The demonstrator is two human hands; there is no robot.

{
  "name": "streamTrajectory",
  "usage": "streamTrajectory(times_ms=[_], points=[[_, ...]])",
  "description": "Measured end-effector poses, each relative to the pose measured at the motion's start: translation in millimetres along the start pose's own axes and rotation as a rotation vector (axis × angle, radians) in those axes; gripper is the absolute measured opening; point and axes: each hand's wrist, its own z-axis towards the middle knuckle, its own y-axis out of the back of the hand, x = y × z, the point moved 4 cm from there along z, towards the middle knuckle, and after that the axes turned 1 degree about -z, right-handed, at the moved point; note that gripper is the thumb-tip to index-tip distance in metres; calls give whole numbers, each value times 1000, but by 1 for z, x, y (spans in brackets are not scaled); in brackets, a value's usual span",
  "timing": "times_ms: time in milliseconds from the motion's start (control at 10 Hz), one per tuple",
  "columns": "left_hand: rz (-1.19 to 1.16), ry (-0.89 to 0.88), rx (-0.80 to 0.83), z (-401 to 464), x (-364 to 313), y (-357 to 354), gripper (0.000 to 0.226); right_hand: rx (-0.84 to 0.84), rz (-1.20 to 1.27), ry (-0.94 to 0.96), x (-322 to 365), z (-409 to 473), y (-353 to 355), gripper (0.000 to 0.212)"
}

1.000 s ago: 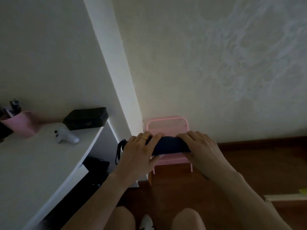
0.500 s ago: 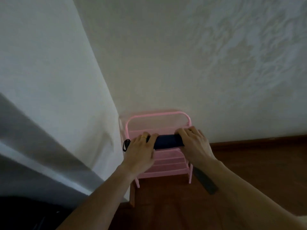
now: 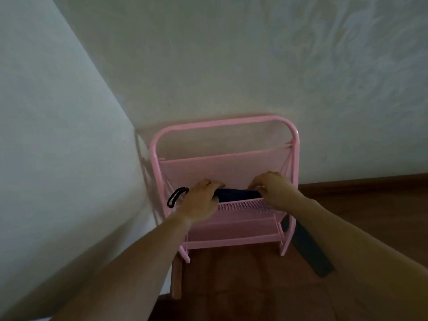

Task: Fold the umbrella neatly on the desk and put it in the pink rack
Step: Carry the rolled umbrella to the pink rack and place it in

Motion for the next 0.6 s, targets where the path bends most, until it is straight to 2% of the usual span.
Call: streamTrajectory(times_ms=[100,200,300,400,500,600], points=[[6,-25,-50,-8,1,-10,36,-62,80,-16,3,-3,-5,26],[70,-94,-167,-27,-5,-11,45,-23,14,16,11,-17,-18,32],[217,-144,-217,-38,-5,-14,31,10,-177,-20,12,-25,-31,23],[281,-96,-240,-41,-9,-14,46,-16,-221,-61,18,-25,-34,15],[379,-17,-179,-46,-20,-10,47,15,-272,-93,31,-31,-27,23],[425,48,-178,-78,-38,5,54,-83,-277,-110,54,-60,-6,44]])
